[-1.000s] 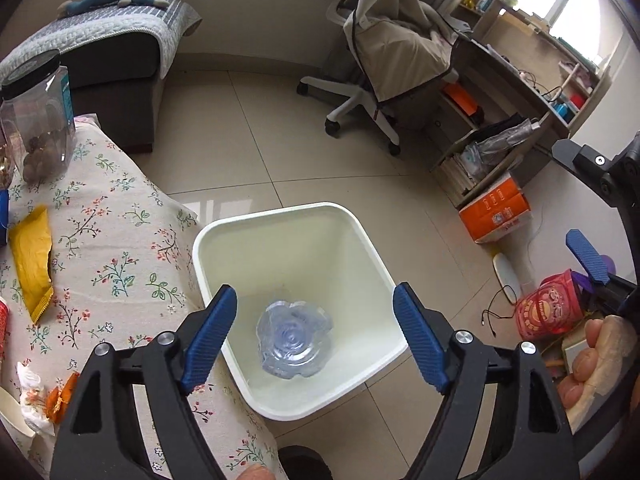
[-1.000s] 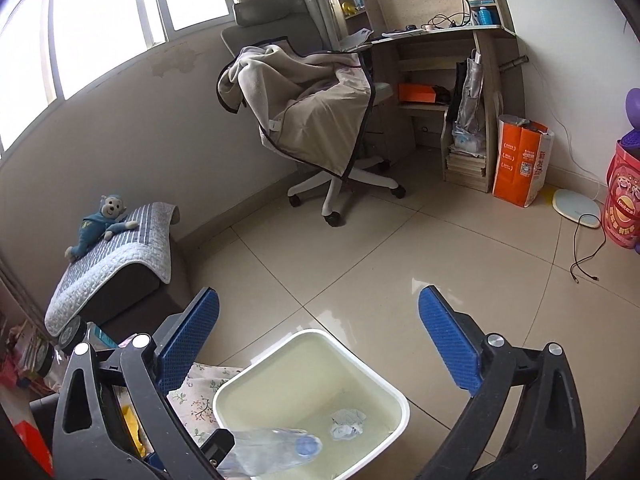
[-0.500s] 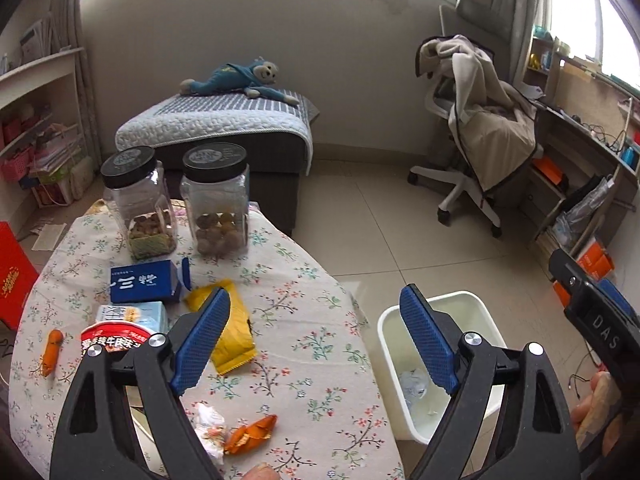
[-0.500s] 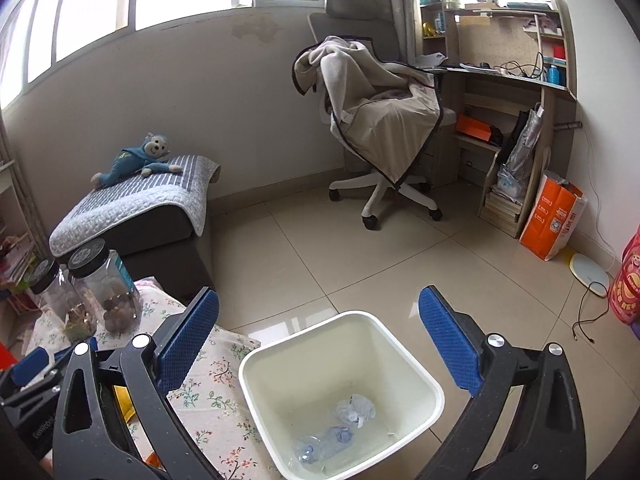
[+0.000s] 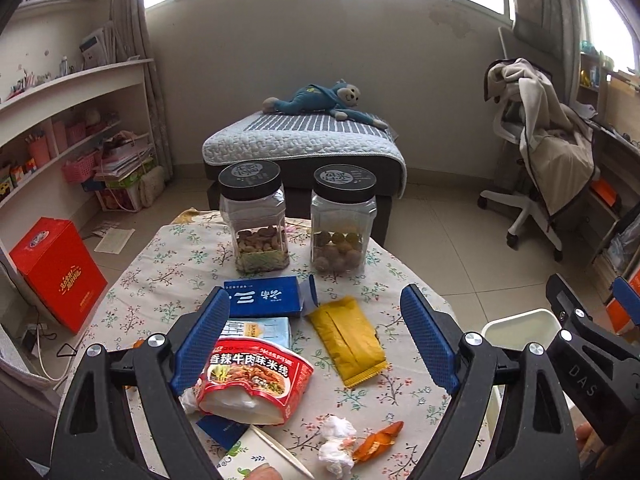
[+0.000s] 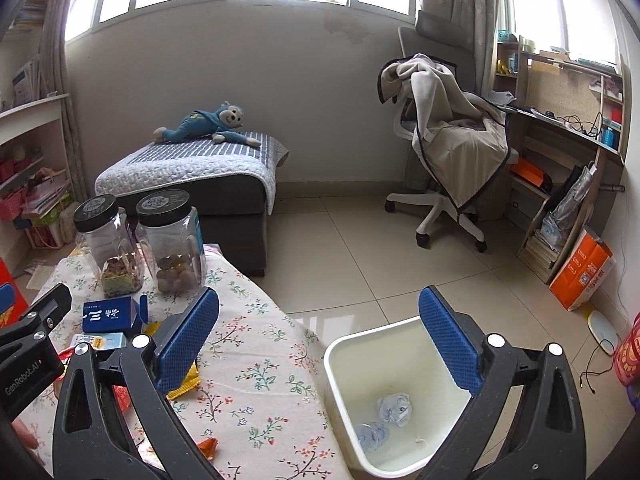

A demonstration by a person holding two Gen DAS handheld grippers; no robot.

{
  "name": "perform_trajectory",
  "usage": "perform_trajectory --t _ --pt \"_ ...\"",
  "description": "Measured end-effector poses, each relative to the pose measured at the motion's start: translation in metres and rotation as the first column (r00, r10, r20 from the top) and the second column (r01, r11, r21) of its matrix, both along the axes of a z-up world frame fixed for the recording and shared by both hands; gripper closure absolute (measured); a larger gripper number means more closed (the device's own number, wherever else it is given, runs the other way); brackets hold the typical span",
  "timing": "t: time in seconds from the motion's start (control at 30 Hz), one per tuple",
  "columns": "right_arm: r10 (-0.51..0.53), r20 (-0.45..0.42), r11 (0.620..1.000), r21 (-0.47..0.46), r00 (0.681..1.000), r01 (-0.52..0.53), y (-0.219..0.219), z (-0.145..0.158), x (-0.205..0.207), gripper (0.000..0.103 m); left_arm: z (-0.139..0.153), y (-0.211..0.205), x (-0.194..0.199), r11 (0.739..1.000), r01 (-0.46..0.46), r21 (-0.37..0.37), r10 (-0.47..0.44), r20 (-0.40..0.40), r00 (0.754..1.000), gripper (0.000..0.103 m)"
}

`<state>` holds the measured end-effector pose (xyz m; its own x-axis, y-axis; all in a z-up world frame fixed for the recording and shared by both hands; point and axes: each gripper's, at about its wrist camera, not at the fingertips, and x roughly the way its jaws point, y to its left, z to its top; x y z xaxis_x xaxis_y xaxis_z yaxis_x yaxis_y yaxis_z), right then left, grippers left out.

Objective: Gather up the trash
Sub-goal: 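Grasp the orange peel with the left gripper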

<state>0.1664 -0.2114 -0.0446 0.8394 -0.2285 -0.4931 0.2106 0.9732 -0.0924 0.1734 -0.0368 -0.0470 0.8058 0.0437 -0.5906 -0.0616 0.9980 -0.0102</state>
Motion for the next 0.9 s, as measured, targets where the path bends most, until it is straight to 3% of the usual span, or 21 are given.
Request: perform_trajectory --t 0.3,0.47,0.57,0.73,0.8,0.9 --pt "0.086 -0.044 0.996 -0.014 0.995 -0.087 0.054 -0.012 0.013 0.007 -0.014 0.056 0.004 0.997 -0.076 0.02 0.077 -0.059 0.995 0.018" --pt "0.153 -0.1 0.988 -0.004 0.983 -0.154 0.08 -0.024 0.025 0.007 -0.039 0.101 0.018 0.989 -0.138 0.056 0.146 -0.171 0.974 0.013" --pt "0.212 -0.145 0.977 0.025 0.966 -0.211 0.092 -0.033 0.033 0.007 -0.065 0.143 0.033 0.983 -0.175 0.054 0.183 -0.29 0.939 0.013" --pt "0.304 -0.28 0.952 0.134 0.911 -0.276 0.1 -0.057 0.056 0.007 -0.119 0.218 0.052 0.964 -0.258 -0.058 0.189 -0.533 0.825 0.013" --pt "0.321 -0.321 0.945 0.17 0.891 -0.279 0.1 -0.068 0.064 0.007 -0.137 0.237 0.054 0.954 -0.288 -0.087 0.187 -0.579 0.794 0.013" --pt "0.334 -0.37 0.939 0.215 0.867 -0.27 0.097 -0.081 0.072 0.007 -0.157 0.243 0.056 0.956 -0.289 -0.046 0.204 -0.605 0.77 0.017"
